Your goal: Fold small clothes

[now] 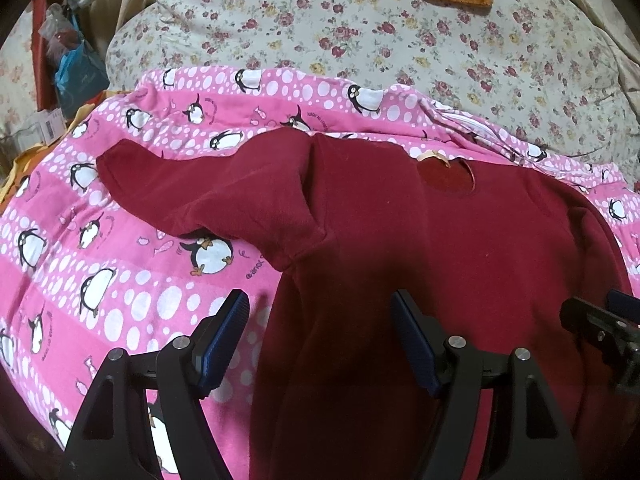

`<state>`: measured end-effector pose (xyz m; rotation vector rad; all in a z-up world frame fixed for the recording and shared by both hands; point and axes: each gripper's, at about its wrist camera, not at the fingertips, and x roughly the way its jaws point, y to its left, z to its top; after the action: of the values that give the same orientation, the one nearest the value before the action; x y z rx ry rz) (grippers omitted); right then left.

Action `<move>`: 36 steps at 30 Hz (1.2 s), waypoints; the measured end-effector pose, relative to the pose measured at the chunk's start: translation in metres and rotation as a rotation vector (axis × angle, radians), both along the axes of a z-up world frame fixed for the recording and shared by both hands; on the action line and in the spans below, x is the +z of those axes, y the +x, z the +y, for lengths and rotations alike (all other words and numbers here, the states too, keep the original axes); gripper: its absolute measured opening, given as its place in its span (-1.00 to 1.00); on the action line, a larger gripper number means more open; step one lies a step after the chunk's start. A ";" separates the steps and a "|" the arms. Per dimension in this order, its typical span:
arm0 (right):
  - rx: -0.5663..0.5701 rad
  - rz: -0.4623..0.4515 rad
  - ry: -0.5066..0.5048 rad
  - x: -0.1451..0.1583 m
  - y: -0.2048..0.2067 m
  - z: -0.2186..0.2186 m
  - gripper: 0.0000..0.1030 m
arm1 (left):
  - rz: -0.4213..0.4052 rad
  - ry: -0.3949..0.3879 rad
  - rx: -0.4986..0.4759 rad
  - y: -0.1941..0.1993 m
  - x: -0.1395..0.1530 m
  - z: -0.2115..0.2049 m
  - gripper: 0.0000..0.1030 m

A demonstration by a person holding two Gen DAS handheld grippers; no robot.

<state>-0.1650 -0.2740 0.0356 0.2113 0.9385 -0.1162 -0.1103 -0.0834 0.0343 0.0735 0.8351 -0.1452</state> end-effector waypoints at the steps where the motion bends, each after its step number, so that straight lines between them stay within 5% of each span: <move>1: -0.003 -0.002 0.005 0.000 -0.001 -0.001 0.99 | -0.004 0.000 -0.002 -0.001 0.001 0.000 0.05; 36: 0.010 -0.010 -0.025 0.003 -0.004 0.007 0.99 | -0.001 -0.044 0.018 -0.004 0.008 0.005 0.05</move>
<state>-0.1689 -0.2668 0.0382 0.1839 0.9279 -0.1170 -0.1139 -0.0781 0.0427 0.0246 0.8305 -0.1468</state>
